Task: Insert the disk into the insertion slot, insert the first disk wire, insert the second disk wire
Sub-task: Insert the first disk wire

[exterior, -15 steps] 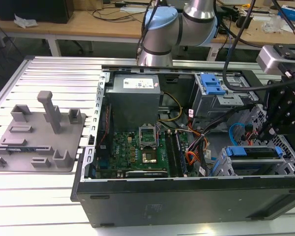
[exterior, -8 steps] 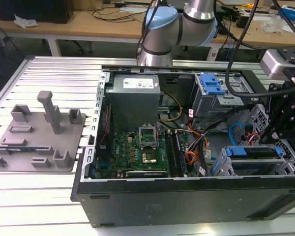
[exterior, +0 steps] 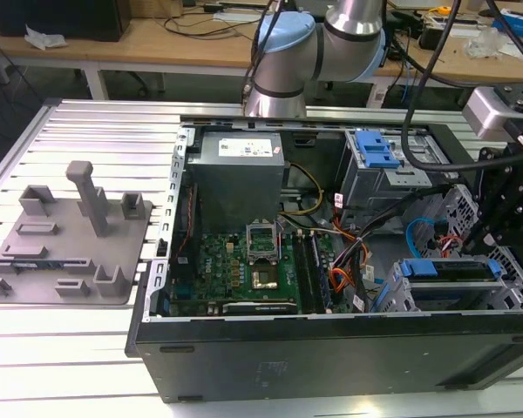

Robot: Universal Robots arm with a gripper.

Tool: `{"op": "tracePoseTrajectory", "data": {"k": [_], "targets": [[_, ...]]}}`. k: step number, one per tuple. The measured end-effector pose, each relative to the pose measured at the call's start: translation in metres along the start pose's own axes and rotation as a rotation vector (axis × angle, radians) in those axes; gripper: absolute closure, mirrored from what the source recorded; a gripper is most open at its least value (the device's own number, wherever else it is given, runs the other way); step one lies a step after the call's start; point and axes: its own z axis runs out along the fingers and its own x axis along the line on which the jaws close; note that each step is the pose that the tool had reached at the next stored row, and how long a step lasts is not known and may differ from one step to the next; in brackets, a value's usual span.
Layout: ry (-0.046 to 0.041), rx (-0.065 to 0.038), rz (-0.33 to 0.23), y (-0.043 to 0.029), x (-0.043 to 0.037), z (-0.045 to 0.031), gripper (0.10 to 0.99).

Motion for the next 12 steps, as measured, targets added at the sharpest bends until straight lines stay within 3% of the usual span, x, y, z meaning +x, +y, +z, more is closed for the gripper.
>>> {"op": "tracePoseTrajectory", "data": {"k": [12], "targets": [[0.0000, 0.003, -0.020, 0.0004, 0.0015, 0.0029, 0.922]]}}
